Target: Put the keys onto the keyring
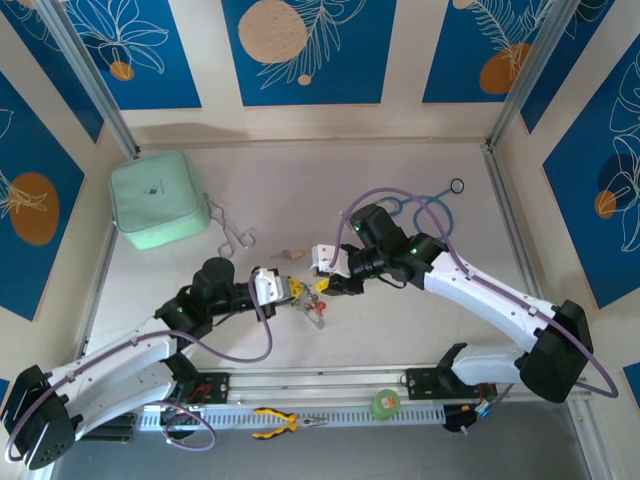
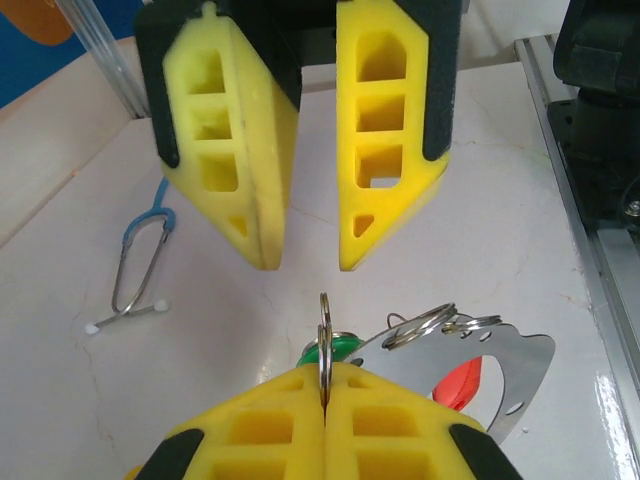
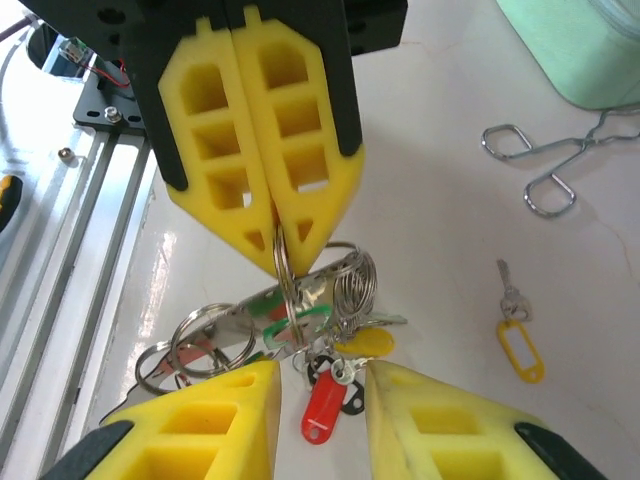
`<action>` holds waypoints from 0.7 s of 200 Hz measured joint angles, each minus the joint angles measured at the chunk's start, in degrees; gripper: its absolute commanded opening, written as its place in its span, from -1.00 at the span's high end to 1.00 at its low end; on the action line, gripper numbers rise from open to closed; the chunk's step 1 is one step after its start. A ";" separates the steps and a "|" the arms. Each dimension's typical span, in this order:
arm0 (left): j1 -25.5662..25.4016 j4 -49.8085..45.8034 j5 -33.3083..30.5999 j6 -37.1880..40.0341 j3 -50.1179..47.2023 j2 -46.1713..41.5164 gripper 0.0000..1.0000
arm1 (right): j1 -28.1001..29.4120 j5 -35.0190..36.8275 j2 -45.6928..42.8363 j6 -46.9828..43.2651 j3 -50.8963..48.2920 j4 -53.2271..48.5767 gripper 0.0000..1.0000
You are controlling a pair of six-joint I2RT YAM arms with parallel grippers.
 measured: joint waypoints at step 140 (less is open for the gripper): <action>0.00 2.95 0.63 -1.09 -1.22 -0.48 1.00 | 0.11 -4.50 1.16 3.74 -1.57 3.76 0.98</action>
